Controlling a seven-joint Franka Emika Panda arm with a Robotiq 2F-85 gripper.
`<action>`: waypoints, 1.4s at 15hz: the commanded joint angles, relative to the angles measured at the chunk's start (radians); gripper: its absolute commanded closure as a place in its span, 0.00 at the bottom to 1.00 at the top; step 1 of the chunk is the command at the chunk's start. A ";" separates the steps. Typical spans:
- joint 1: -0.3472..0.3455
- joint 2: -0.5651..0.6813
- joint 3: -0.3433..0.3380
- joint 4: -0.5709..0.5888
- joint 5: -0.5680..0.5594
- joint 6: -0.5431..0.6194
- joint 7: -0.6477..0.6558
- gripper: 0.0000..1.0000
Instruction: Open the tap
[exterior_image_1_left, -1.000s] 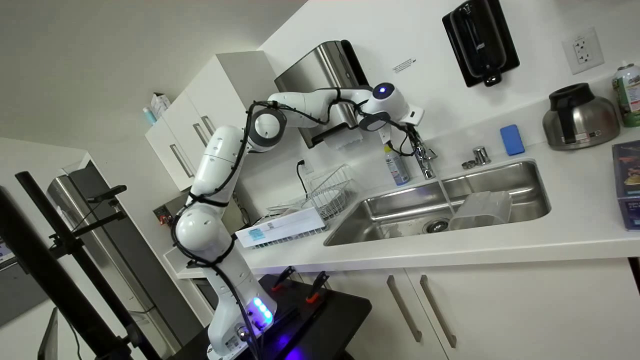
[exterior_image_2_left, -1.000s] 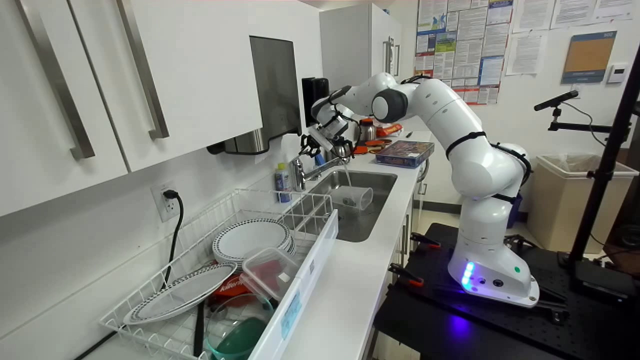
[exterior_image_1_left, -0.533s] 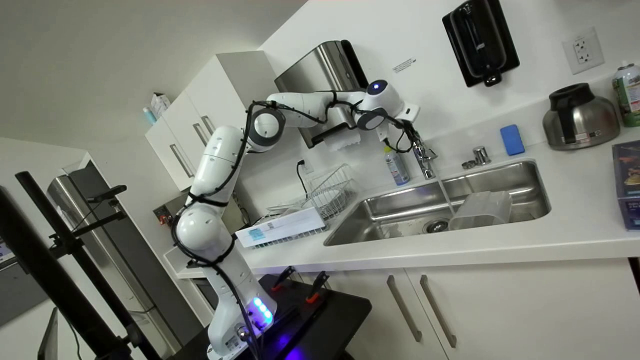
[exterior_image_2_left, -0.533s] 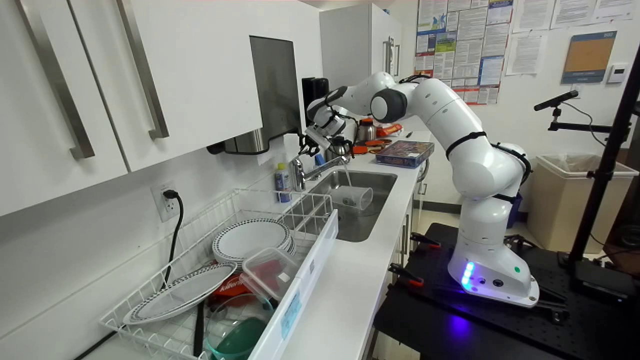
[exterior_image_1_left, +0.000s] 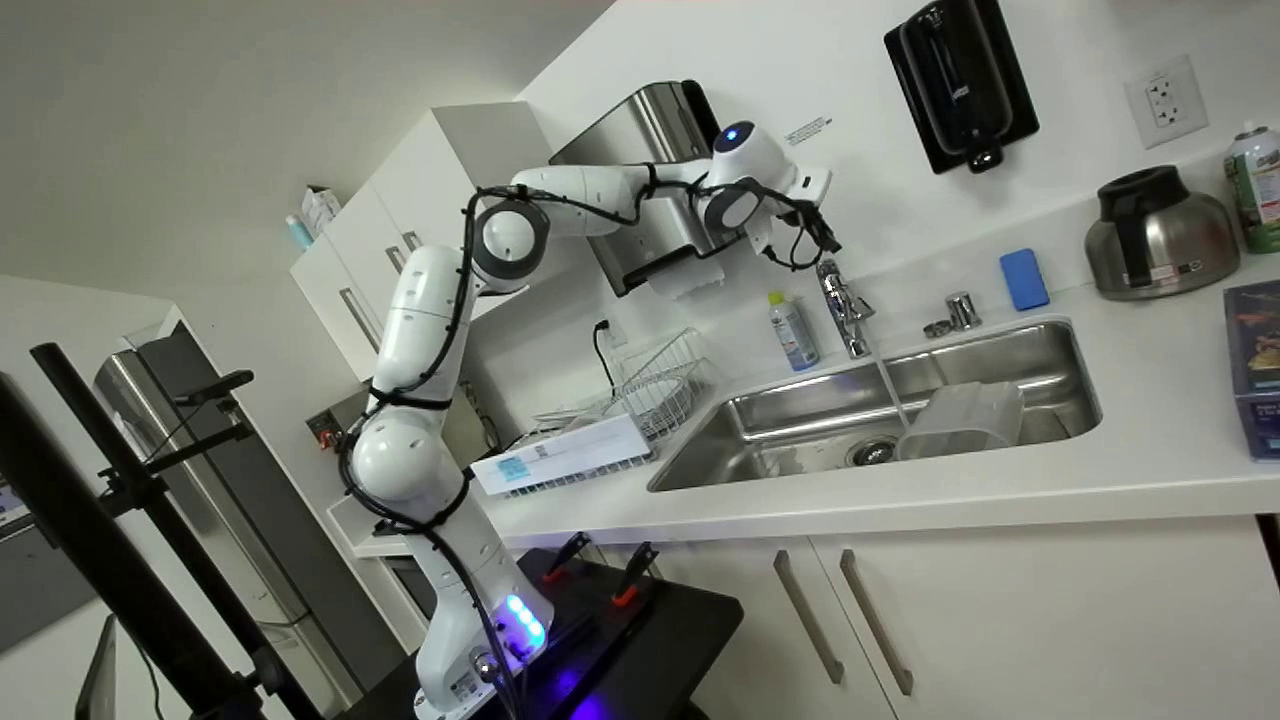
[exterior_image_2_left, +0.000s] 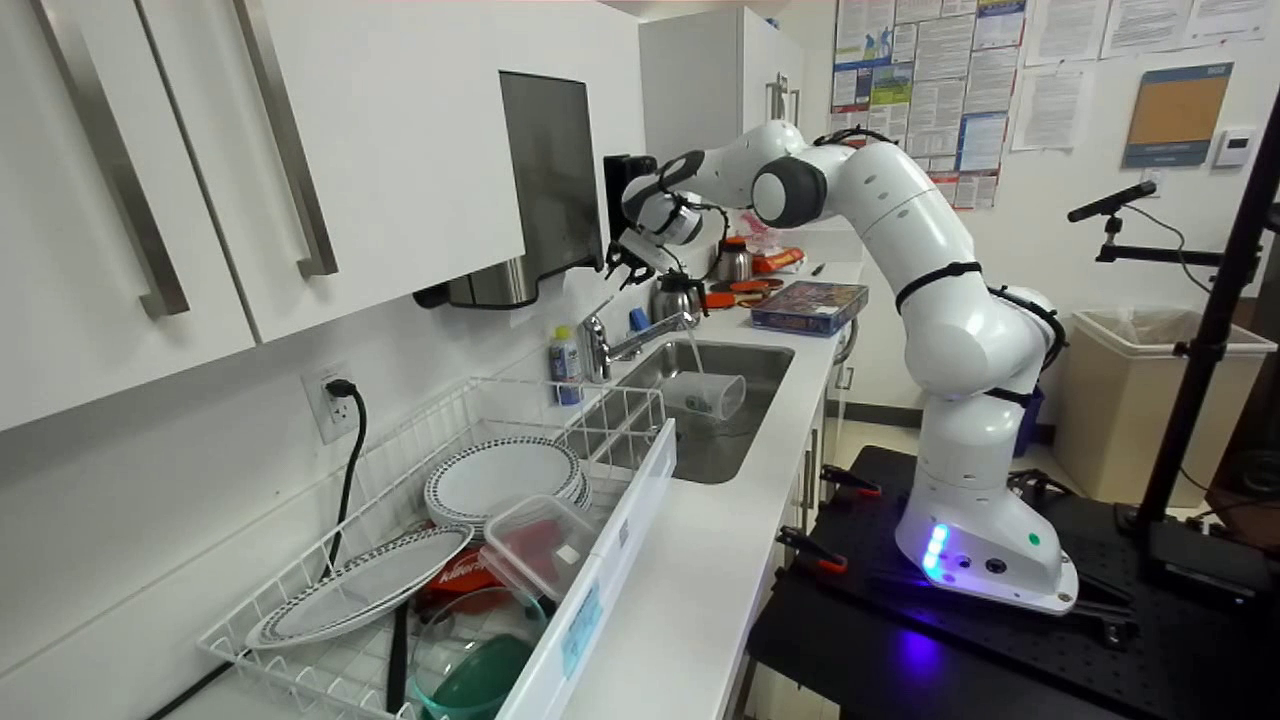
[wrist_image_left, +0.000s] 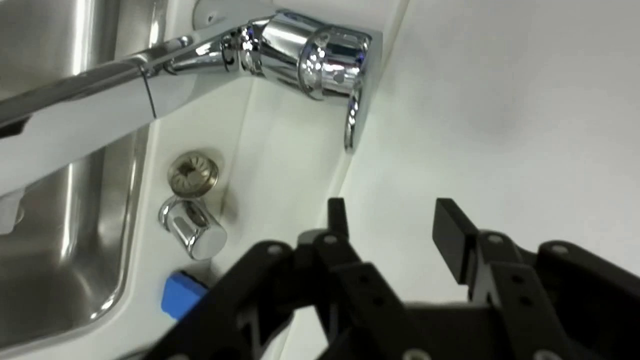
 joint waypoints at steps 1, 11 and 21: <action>0.004 -0.149 -0.041 -0.128 -0.050 -0.073 0.020 0.20; -0.046 -0.429 -0.049 -0.409 -0.243 -0.260 -0.086 0.00; -0.027 -0.644 -0.078 -0.693 -0.283 -0.222 -0.193 0.00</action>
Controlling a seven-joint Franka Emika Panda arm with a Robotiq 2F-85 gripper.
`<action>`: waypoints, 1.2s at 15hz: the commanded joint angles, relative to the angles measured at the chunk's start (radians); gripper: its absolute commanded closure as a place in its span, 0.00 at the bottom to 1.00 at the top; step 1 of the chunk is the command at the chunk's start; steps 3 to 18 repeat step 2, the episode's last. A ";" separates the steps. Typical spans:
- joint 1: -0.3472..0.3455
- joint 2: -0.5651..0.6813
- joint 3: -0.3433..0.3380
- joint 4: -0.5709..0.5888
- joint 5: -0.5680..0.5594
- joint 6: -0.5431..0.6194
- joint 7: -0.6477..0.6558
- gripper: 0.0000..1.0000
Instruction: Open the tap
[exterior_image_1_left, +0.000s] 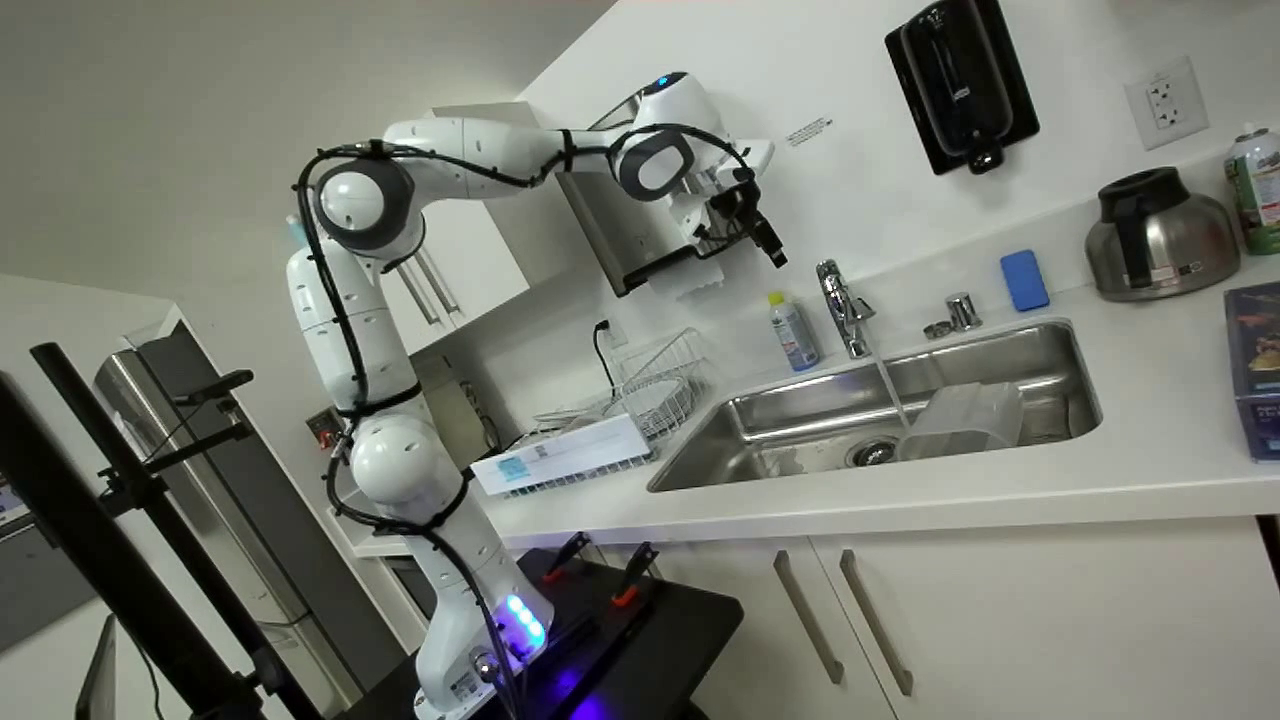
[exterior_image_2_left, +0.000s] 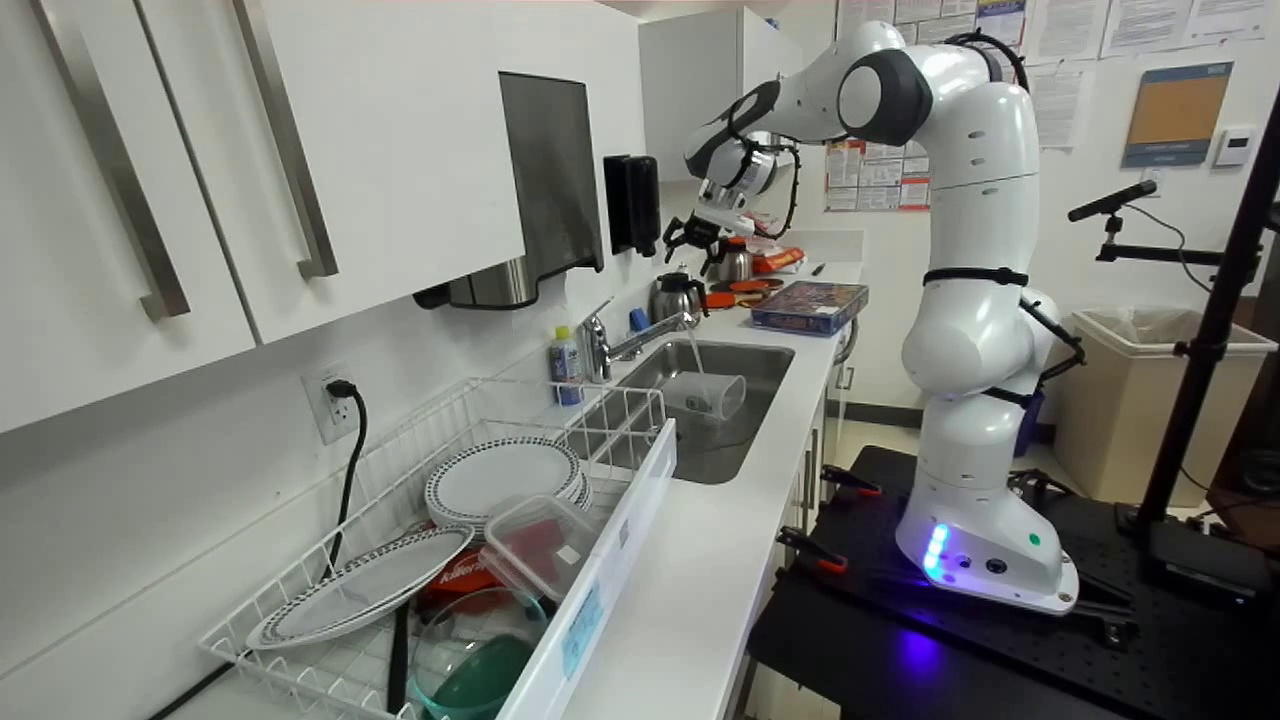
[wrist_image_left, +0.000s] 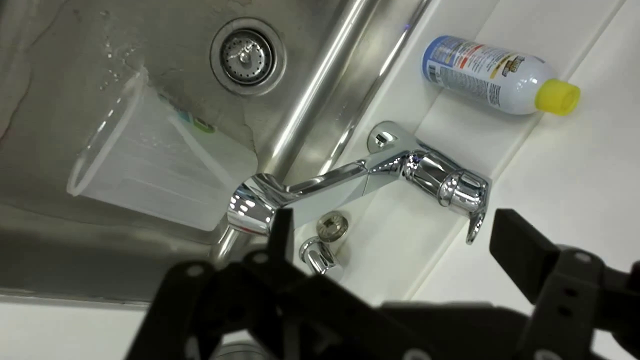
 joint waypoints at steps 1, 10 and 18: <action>0.023 -0.110 -0.019 -0.128 -0.030 0.028 -0.017 0.00; 0.024 -0.124 -0.020 -0.144 -0.029 0.030 -0.023 0.00; 0.024 -0.124 -0.020 -0.144 -0.029 0.030 -0.023 0.00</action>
